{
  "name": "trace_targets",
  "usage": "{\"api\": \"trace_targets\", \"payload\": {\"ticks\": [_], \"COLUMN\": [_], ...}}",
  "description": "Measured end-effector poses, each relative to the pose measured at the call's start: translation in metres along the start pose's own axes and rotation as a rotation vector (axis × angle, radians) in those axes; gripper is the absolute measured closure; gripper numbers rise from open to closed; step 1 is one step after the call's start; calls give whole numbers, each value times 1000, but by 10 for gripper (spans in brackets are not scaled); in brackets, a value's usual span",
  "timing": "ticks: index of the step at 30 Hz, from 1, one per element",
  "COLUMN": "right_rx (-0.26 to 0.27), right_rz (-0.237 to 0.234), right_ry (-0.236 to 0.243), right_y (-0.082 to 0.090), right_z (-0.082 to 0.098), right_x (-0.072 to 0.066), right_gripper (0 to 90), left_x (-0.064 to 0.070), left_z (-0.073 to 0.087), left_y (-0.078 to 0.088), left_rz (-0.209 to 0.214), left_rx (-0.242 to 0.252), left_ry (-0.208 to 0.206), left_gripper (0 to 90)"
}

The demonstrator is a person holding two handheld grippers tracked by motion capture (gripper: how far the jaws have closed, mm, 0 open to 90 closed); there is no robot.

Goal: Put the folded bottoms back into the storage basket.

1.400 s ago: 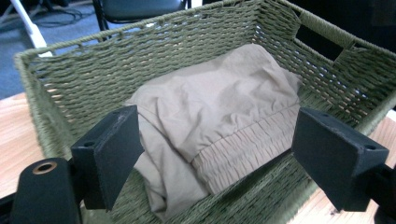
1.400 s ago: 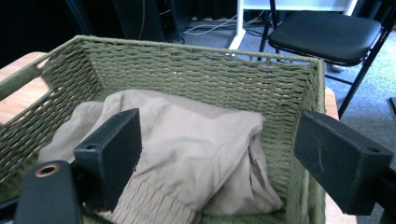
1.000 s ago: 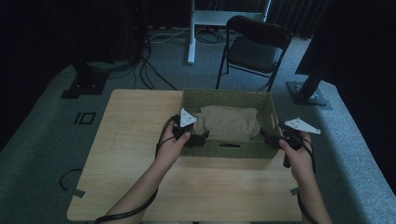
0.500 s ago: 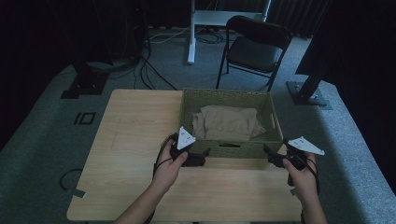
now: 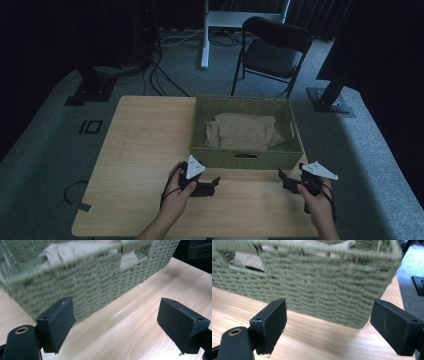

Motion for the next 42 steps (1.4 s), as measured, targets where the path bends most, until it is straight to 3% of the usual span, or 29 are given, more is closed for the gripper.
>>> {"api": "trace_targets", "payload": {"ticks": [3,8,11,21,27,29,33,37,42], "right_rx": [-19,-54,-77,-136,-176,-208,-211,-226,-228], "right_rz": [1,7,5,41,52,49,72,100,103], "right_ry": [-10,-19,-25,-53,-72,-82,-103,-77,-79], "right_y": [-7,-17,-23,-30,-32,-32,-33,-34,-35], "right_z": [8,21,28,42,45,46,46,46,45], "right_x": [0,-1,0,6,7,7,8,5,4], "right_gripper": [133,133,133,133,137,136,137,123,119], "left_x": [-1,-6,-8,-22,-31,-36,-42,-44,-46], "left_z": [12,28,36,61,68,71,75,77,76], "left_y": [-11,-23,-27,-35,-30,-29,-26,-26,-28], "left_rz": [16,6,-8,-26,-70,-96,-130,-187,-192], "left_rx": [-33,-65,-80,-118,-114,-132,-159,-203,-214], "left_ry": [21,44,49,123,146,161,183,154,169], "left_gripper": [154,154,154,154,154,154,154,154,95]}}
Point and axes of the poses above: each handheld gripper's, and its own axes: y roughly backward along the jaws, z roughly out of its underside, x roughly to its right, the point moved 2 cm from there along -y, roughly forward along the jaws, and after that the axes turned 14 degrees about -x, right-handed, at the moved point
